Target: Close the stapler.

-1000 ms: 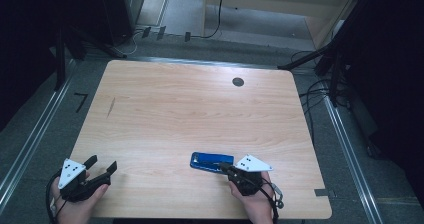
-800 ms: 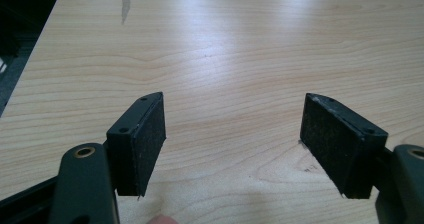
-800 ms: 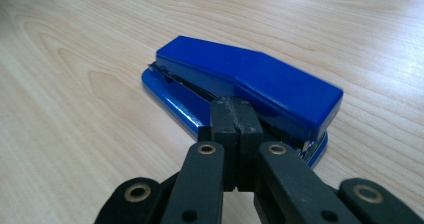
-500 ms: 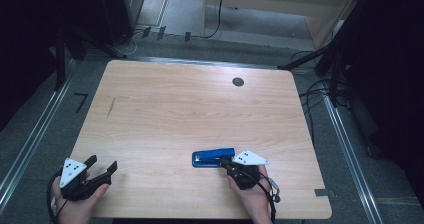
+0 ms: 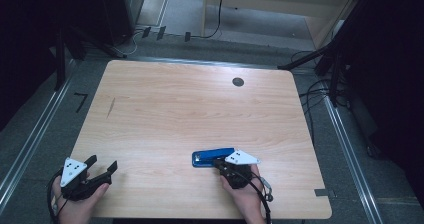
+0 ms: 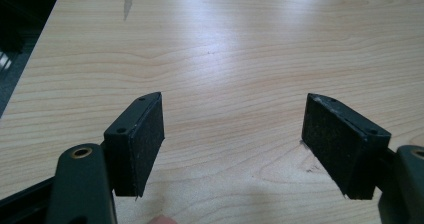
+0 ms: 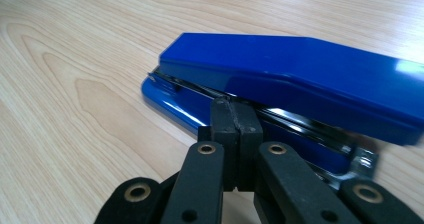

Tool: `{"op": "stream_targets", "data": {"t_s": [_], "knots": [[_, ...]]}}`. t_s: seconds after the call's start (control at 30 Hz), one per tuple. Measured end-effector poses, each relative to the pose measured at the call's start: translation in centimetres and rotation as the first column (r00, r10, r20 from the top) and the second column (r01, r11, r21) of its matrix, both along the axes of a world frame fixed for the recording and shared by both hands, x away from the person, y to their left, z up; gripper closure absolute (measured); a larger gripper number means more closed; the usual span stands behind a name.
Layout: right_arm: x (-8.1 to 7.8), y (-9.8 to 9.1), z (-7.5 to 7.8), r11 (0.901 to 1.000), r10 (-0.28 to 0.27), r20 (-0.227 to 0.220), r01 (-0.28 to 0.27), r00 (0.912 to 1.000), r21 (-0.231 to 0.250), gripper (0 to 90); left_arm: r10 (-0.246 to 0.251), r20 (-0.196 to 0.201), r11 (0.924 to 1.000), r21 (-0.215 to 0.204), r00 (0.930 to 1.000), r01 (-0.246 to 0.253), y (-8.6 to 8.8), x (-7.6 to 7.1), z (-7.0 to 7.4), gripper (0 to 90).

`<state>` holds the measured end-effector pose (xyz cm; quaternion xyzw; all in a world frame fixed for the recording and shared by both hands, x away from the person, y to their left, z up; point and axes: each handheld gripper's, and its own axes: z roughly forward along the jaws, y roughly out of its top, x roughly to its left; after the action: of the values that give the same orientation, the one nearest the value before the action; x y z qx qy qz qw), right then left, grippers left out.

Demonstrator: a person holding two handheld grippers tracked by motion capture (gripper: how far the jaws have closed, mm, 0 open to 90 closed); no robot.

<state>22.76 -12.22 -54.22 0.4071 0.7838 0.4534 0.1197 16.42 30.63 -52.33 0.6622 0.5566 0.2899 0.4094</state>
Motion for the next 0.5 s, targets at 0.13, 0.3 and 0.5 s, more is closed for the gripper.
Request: {"op": "stream_targets", "data": {"t_s": [0.13, 0.3, 0.5], "knots": [[0.08, 0.61, -0.01, 1.0000, -0.001, 0.006, 0.001, 1.0000, 0.001, 90.0, 0.003, -0.001, 1.0000, -0.001, 1.0000, -0.003, 0.01, 0.02, 0.00, 25.5], [0.19, 0.73, -0.04, 0.9997, -0.024, 0.002, 0.024, 0.9997, 0.007, 90.0, 0.004, -0.004, 1.0000, 0.001, 1.0000, -0.004, 0.04, 0.09, 0.00, 25.6], [0.27, 1.04, -0.11, 0.9989, -0.043, 0.000, 0.043, 0.9991, 0.017, 90.0, 0.010, -0.004, 0.9999, 0.006, 0.9999, -0.010, -0.07, 0.11, 0.00, 25.6]]}}
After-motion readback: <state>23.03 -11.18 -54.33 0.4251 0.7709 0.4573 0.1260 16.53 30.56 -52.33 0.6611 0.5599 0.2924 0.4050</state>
